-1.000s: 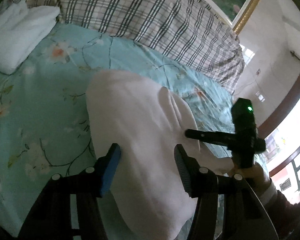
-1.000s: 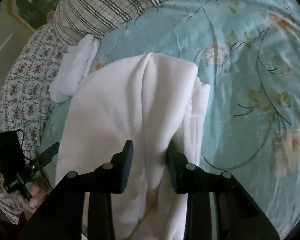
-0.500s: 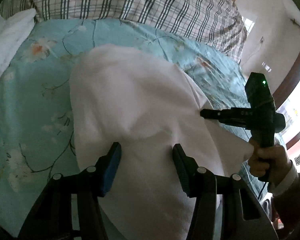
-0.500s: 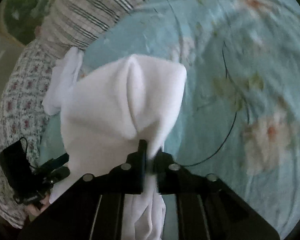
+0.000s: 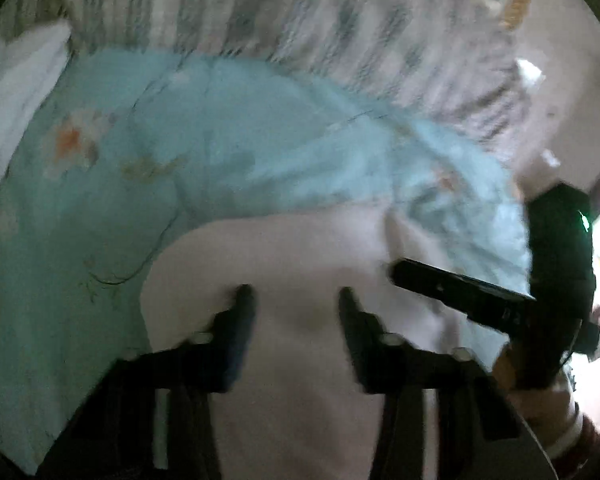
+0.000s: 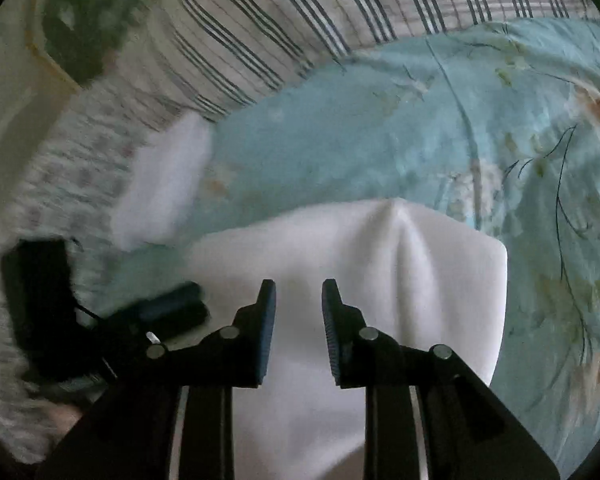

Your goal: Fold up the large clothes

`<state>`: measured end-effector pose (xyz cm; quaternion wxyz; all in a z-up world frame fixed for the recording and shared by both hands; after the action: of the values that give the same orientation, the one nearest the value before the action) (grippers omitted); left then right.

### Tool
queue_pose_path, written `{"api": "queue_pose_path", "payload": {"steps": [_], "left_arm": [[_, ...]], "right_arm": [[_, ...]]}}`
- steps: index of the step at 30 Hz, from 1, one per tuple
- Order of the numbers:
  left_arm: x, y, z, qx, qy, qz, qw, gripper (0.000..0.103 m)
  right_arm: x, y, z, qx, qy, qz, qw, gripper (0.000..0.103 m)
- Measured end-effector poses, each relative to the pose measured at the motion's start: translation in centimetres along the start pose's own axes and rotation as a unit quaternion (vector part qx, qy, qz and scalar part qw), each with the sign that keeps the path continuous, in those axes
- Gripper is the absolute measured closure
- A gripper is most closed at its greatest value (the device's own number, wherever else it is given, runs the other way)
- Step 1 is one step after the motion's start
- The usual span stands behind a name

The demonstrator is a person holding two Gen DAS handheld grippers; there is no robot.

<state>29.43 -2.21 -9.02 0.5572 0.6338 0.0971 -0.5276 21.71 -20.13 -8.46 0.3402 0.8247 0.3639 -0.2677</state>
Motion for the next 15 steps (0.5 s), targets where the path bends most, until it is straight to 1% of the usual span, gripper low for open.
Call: {"api": "queue_pose_path", "payload": {"steps": [1,2,3,4,6,8,10,13,14,15], "left_arm": [[1.3,-0.2,-1.1,-0.007,0.004,-0.013,0.9999,0.097],[2.3,-0.4,-1.7,-0.010,-0.002,-0.018,0.9998,0.102],[2.9,-0.7,-2.1,-0.014,-0.012,-0.019,0.9996,0.102],[3.6,-1.0,-2.5,-0.018,-0.025,-0.014,0.9994,0.102],[3.8,-1.2,-2.3,-0.001,-0.015,-0.007,0.9999,0.102],[3.8,-1.2,-2.0,0.017,-0.002,-0.008,0.9998,0.102],[3.4,-1.4,-2.1,0.012,-0.006,-0.006,0.9999,0.102],[1.2,-1.7,-1.8,-0.007,-0.019,0.002,0.9998,0.102],[-0.4,-2.0,-1.3,-0.009,-0.022,0.012,0.9996,0.100],[-1.6,-2.4,-0.9,-0.007,-0.024,0.019,0.9995,0.095]], "right_arm": [[1.5,0.2,1.3,-0.001,-0.032,-0.001,0.999,0.082],[2.5,0.4,2.3,0.005,-0.047,-0.006,0.999,0.098],[3.7,0.5,4.1,0.020,-0.054,-0.014,0.998,0.103],[3.7,0.7,5.0,0.033,-0.035,-0.005,0.999,0.103],[3.8,1.3,6.1,0.060,-0.020,-0.007,0.998,0.103],[3.8,1.6,6.0,0.060,-0.028,-0.006,0.998,0.103],[3.9,1.5,5.7,0.054,-0.037,-0.004,0.998,0.103],[3.0,1.3,5.3,0.065,-0.026,-0.012,0.997,0.103],[2.5,1.2,5.0,0.069,-0.020,-0.014,0.997,0.101],[1.7,0.9,4.8,0.071,-0.015,-0.015,0.997,0.100]]}}
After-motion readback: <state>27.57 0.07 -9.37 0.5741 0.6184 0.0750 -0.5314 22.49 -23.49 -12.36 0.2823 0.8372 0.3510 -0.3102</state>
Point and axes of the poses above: each gripper's, at about its wrist camera, not at the fingertips, and x roughly the way its jaws point, z to its right, y to its top, the point moved 4 cm from there along x, roughly the way its jaws point, and after that the axes turned 13 degrees about x, right-handed, at the moved point
